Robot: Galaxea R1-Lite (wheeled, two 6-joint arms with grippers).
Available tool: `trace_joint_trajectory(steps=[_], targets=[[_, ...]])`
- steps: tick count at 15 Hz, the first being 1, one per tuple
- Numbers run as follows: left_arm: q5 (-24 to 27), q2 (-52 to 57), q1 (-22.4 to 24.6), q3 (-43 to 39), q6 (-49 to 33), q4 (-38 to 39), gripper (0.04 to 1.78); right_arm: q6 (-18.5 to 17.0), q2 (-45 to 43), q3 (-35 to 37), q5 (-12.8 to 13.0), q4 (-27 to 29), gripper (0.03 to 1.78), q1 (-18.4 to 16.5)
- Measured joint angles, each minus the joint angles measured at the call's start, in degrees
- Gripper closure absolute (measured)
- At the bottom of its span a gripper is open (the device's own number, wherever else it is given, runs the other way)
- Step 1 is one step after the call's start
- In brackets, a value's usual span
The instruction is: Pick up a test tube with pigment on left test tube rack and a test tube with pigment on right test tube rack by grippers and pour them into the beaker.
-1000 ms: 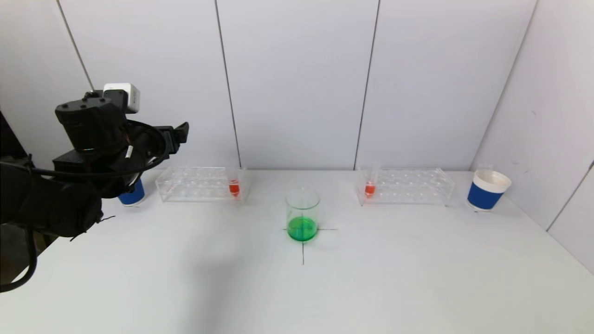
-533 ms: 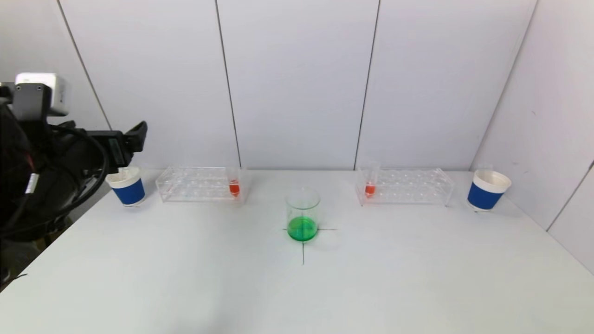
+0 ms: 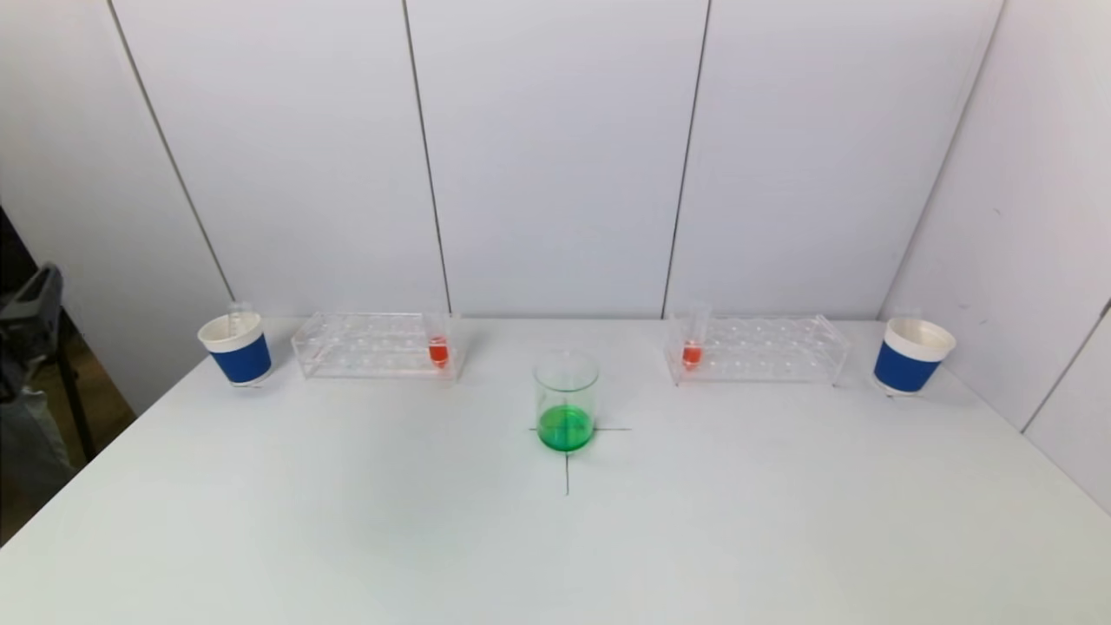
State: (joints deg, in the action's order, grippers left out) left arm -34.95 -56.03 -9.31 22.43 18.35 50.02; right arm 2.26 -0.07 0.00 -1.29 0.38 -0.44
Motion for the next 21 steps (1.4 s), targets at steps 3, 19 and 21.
trace_joint_trajectory(steps=[3,19,21], targets=[[-1.16,9.73,0.04,-4.07,0.85,-6.01,0.06,0.0,0.0,0.0,0.0,0.0,0.04,0.0],[21.07,40.84,11.68,-22.33,-6.58,-28.28,0.06,0.0,0.0,0.0,0.0,-0.02,0.04,0.0],[24.21,41.78,11.95,-22.41,-9.51,-31.17,0.06,0.0,0.0,0.0,0.0,0.0,0.04,0.0]])
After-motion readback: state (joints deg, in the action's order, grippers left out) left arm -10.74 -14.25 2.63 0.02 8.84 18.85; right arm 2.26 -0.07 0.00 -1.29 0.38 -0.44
